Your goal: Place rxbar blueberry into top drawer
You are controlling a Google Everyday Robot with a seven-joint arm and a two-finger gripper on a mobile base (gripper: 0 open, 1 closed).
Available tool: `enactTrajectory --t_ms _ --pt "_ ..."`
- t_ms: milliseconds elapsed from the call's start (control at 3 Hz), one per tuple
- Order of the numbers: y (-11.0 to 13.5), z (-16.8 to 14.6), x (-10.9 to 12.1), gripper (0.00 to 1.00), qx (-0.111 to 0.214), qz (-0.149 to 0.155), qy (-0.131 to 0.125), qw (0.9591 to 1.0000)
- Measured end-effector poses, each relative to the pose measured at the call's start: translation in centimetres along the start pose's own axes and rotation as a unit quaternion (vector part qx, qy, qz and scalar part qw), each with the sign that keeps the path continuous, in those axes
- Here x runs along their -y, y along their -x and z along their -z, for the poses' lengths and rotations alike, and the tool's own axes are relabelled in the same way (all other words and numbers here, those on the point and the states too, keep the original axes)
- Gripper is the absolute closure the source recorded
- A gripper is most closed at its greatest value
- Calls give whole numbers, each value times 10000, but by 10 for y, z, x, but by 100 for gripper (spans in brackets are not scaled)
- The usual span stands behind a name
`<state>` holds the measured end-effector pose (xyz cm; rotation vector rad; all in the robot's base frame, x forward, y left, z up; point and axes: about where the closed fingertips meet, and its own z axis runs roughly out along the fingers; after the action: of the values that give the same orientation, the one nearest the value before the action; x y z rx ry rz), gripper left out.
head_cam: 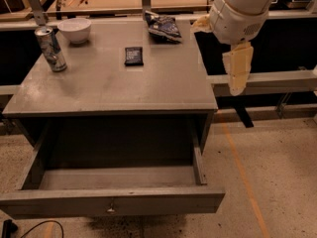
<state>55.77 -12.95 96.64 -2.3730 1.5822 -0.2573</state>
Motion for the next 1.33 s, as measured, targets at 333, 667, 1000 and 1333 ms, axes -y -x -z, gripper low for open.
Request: enactTrajectory --t_ms 333,667,1000,1333 --pt "0 0 0 0 0 -1 -3 10000" --pt "-5 -14 11 0 -277 513 89 9983" --pt "-15 -31 30 0 -867 1563 79 9839" --pt "-17 -42 52 0 -1089 2517 -32 9617"
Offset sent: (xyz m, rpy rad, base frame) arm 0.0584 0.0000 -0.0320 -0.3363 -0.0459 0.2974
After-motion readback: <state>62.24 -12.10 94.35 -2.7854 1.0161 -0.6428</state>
